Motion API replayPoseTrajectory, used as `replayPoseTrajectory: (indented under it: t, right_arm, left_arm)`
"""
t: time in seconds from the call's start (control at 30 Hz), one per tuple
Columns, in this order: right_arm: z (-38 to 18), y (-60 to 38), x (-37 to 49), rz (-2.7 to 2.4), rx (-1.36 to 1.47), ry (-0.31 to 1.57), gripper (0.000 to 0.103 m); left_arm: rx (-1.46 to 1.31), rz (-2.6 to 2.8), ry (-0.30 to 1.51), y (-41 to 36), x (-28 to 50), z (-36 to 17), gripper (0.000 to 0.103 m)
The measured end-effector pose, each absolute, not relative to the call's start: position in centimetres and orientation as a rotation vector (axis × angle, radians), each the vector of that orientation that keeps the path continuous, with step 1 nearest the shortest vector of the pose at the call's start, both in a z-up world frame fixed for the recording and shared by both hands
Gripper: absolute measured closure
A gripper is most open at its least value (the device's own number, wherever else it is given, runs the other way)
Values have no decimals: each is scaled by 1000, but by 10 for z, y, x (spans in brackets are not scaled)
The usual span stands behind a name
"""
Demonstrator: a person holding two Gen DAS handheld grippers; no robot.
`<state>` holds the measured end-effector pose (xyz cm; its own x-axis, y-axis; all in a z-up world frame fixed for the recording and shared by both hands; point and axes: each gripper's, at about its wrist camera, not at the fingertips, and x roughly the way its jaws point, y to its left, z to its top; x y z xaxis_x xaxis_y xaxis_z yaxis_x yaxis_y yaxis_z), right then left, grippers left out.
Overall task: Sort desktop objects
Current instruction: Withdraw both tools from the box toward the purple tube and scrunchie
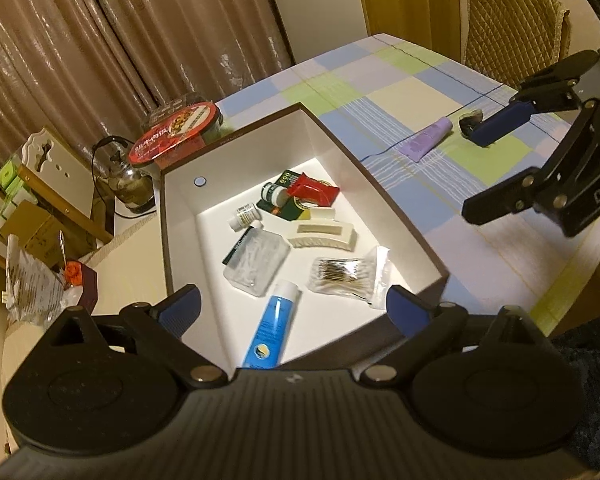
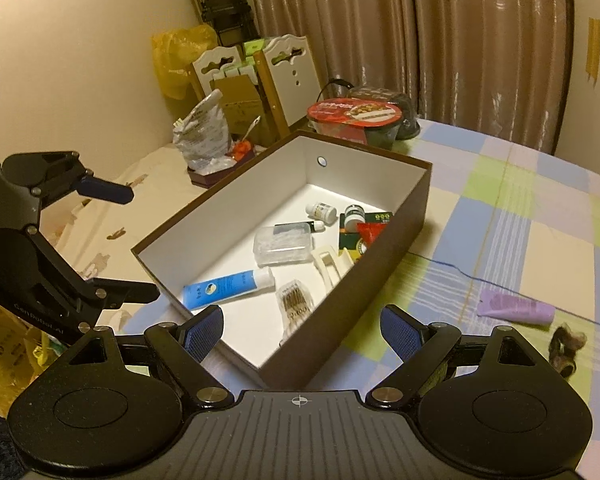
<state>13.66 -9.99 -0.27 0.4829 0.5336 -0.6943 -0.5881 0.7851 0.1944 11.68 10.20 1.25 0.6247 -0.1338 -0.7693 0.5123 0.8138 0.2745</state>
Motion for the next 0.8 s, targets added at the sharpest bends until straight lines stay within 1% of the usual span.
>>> replayPoseTrajectory:
  t: [0.33,0.8]
  right_arm:
    - [-7,-147,136,647,-26,838,15]
    - [-17,-243,147,424,29,862,15]
  left_arm:
    - [491,-412,840,63,109,11,5]
    - [485,-543,832,-24,136,-3,5]
